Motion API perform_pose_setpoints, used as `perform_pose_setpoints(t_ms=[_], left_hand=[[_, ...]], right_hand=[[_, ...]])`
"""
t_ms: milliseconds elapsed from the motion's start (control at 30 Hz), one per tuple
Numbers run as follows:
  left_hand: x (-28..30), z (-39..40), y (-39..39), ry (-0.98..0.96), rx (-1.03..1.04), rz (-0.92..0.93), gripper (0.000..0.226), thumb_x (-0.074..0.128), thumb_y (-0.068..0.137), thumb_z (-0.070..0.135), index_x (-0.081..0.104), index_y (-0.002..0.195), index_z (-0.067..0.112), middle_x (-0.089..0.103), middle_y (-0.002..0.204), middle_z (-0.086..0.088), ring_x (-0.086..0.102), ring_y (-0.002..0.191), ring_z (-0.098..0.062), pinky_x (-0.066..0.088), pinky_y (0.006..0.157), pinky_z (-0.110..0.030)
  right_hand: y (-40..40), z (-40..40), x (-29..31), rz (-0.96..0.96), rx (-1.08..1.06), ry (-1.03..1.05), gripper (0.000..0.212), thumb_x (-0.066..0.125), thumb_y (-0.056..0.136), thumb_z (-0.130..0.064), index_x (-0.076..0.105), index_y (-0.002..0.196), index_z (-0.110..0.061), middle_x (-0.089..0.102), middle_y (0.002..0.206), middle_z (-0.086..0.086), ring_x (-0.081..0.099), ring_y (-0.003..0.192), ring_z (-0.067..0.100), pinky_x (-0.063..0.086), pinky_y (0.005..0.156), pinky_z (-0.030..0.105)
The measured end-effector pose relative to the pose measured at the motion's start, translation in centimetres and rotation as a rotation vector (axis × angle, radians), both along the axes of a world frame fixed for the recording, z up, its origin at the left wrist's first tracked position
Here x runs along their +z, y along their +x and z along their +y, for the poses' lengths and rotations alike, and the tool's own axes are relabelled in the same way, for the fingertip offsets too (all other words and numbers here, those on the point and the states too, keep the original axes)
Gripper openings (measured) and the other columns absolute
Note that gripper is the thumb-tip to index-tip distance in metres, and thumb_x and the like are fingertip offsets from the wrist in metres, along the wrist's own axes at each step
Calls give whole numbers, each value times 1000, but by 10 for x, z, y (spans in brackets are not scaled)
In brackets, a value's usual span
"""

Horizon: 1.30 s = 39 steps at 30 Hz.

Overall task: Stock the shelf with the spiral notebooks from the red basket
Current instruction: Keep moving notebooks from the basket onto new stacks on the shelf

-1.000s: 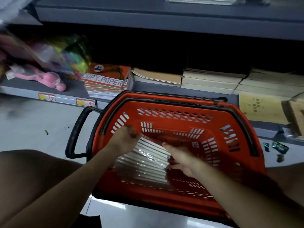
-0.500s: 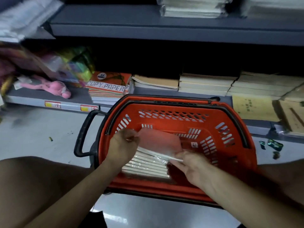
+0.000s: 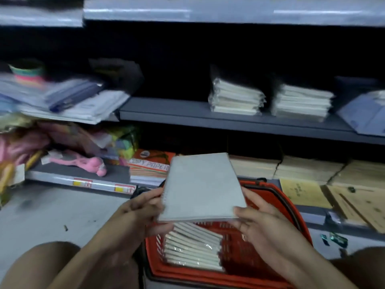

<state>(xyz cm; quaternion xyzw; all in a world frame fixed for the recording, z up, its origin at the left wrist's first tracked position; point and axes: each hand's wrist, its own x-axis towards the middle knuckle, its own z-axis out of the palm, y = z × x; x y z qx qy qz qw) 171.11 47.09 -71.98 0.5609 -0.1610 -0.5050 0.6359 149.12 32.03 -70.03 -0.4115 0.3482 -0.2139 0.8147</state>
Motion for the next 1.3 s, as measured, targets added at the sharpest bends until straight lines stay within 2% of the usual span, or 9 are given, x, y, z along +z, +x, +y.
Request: perform_pose_setpoints(t_ms=[67, 233, 500, 733, 833, 967, 1100, 1200, 1300], left_hand=[[13, 5, 4, -65, 9, -69, 38, 65, 87, 8, 69, 124, 17, 76, 114, -6, 74, 81, -16, 58, 51, -26], [34, -6, 32, -165, 149, -114, 45, 55, 92, -1, 63, 131, 19, 74, 121, 0, 75, 86, -9, 59, 58, -21], [57, -97, 120, -200, 273, -64, 39, 55, 97, -1, 59, 134, 10, 73, 122, -10, 71, 110, -24, 61, 66, -22], [47, -170, 170, -121, 395, -59, 31, 66, 88, -8, 65, 118, -2, 73, 110, -24, 76, 89, -27, 61, 65, -22], [36, -170, 169, -26, 413, -332, 43, 76, 83, 3, 64, 124, 5, 76, 107, -14, 77, 87, -23, 61, 65, -23], [26, -170, 165, 138, 390, -844, 53, 82, 80, 19, 63, 129, 13, 75, 93, 5, 74, 74, -3, 57, 67, -23], [22, -180, 173, 170, 351, -1049, 44, 83, 79, 23, 68, 121, 18, 76, 90, 0, 70, 64, 5, 54, 59, -13], [25, -193, 182, 194, 371, -1155, 45, 83, 79, 28, 70, 121, 16, 73, 86, 1, 64, 59, 7, 44, 56, -4], [28, -211, 191, 223, 406, -1152, 47, 82, 80, 35, 70, 122, 16, 74, 93, -3, 63, 68, 0, 47, 70, -16]], right_hand=[[12, 0, 14, -37, -4, -73, 58, 54, 91, 12, 50, 143, -15, 74, 116, 19, 71, 111, 32, 50, 102, 44], [50, -15, 36, -95, 19, -196, 58, 52, 93, 13, 52, 141, -20, 74, 119, 10, 69, 115, 29, 44, 111, 49], [150, -100, 35, -166, -11, -143, 53, 51, 96, 9, 49, 144, -12, 72, 122, 14, 66, 119, 29, 48, 107, 39], [204, -163, 24, -18, -57, -127, 50, 57, 95, 8, 49, 142, -6, 73, 119, 13, 72, 106, 24, 53, 101, 37], [208, -162, 20, 162, -116, -321, 58, 76, 86, -5, 48, 136, -17, 74, 109, 7, 77, 91, 20, 56, 97, 37], [213, -157, 17, 379, -216, -650, 37, 84, 80, -17, 64, 111, -17, 74, 94, -4, 73, 73, 13, 57, 67, 20], [211, -161, 15, 462, -102, -922, 34, 88, 75, -27, 66, 98, -39, 70, 80, -16, 65, 64, 2, 47, 60, 10], [218, -173, 9, 626, -160, -1150, 44, 87, 74, -37, 74, 115, -27, 55, 86, -12, 52, 67, 4, 41, 63, 14], [234, -184, 11, 772, -213, -1191, 46, 82, 79, -44, 74, 115, -18, 56, 97, -6, 60, 85, 14, 52, 75, 31]])
